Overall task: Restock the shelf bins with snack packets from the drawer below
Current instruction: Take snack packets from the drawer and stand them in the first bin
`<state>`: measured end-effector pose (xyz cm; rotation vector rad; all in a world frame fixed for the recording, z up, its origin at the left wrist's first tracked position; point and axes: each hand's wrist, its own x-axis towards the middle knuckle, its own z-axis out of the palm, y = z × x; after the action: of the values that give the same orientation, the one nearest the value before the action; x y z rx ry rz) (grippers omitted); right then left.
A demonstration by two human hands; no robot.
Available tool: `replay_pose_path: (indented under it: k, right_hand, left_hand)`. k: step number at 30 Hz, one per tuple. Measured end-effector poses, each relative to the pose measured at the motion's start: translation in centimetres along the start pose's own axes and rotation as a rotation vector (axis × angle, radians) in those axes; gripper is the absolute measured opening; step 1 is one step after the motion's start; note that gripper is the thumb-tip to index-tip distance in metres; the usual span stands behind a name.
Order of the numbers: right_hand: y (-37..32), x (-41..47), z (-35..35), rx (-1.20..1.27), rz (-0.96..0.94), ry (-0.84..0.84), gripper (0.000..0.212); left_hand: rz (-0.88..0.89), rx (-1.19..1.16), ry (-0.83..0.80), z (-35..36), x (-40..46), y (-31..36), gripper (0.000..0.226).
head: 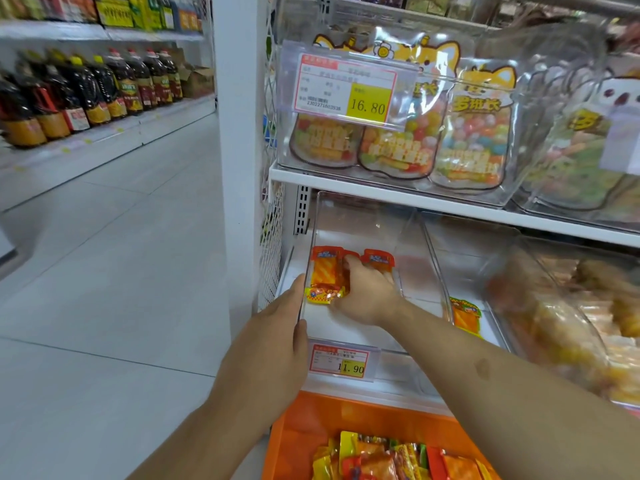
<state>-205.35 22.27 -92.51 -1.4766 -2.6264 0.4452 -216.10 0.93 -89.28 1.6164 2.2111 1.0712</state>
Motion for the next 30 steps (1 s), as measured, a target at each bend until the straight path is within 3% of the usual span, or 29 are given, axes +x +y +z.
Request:
replay_pose_path:
  k: [9, 17, 30]
  right_hand:
    - [-0.2, -0.7, -0.8, -0.139, 0.000, -0.026, 0.081]
    - [0.1, -0.6, -0.2, -0.133, -0.109, -0.039, 0.062]
    - [0.2, 0.4, 0.2, -0.199, -0.037, 0.004, 0.085]
  left_hand:
    - [-0.020, -0.009, -0.007, 0.1, -0.1, 0.1, 0.067]
    - [-0.017, 0.000, -0.003, -0.1, -0.2, 0.3, 0.067]
    - [-0.018, -0.014, -0.006, 0.1, -0.1, 0.3, 0.069]
